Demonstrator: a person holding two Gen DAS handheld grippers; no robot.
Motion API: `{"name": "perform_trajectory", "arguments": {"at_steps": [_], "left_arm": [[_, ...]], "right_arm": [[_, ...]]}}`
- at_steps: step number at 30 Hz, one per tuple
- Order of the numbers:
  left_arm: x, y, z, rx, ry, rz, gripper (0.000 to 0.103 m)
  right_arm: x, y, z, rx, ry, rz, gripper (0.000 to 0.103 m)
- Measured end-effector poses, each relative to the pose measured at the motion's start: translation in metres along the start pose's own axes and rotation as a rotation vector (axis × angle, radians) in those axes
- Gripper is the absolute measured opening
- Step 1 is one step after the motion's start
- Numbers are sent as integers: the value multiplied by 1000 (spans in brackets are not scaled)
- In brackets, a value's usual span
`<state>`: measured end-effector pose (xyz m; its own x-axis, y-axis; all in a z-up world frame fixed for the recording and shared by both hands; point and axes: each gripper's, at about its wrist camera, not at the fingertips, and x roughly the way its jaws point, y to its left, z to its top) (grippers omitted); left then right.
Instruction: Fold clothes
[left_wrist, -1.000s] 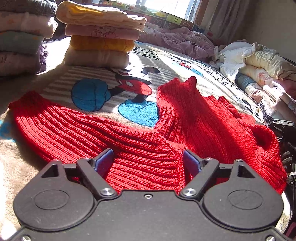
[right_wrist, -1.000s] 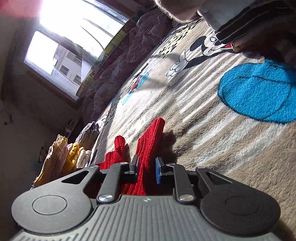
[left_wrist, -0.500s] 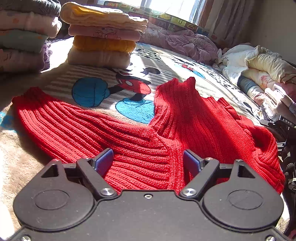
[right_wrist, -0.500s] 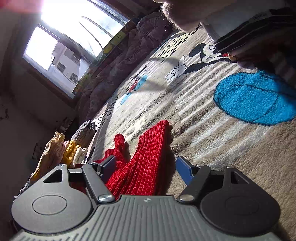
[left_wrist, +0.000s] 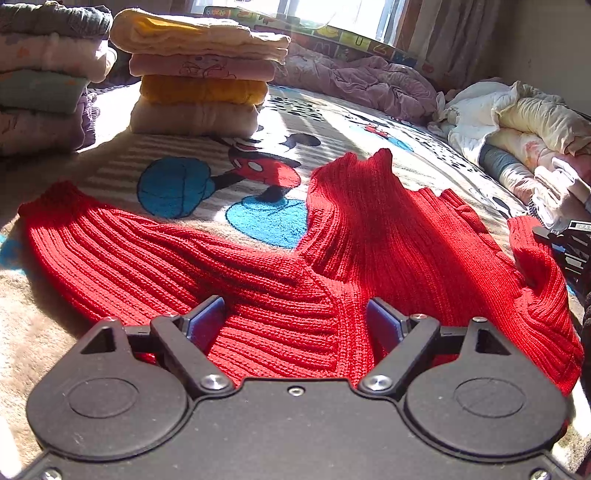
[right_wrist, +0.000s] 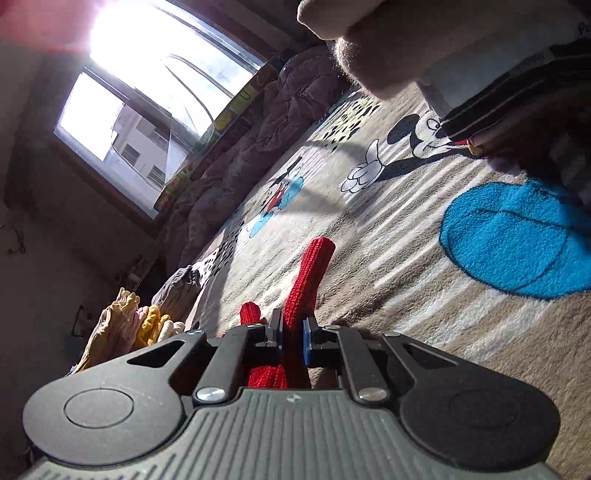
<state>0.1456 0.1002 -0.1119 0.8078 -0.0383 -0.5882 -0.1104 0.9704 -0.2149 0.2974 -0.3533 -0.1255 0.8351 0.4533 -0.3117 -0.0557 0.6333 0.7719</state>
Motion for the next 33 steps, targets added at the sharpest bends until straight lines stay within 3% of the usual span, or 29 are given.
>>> {"name": "perform_trajectory", "arguments": {"at_steps": [8,15,20,22,24,26,28,30,33], "left_arm": [[-3,-1,-1,-13,-2,-2,84],[-5,-12,-6,22,1,8,84],[-13,-22,-12,68,-20,58,83],[-28,-35,-14,126,-61,60,82],[-49,-52,-17,187,-120,5,82],[-66,-73,-23,259,-168,-72,83],[-77,-104,-35,369,-193,-155,82],[-78,-133,-50,476,-189,-212,83],[-71,-175,-80,649,-176,-241,83]], "right_arm": [[-81,-22,2,85,-138,-44,12],[-137,-45,-15,151,-202,-110,11],[-144,-69,-14,166,-221,-197,11],[-139,-86,-12,222,-203,-204,15],[-140,-99,-13,284,-196,-181,15],[-143,-101,-15,299,-199,-150,23],[-143,-97,-16,285,-194,-122,45],[-139,-90,-16,258,-183,-109,57],[-131,-81,-19,223,-164,-125,60]]}}
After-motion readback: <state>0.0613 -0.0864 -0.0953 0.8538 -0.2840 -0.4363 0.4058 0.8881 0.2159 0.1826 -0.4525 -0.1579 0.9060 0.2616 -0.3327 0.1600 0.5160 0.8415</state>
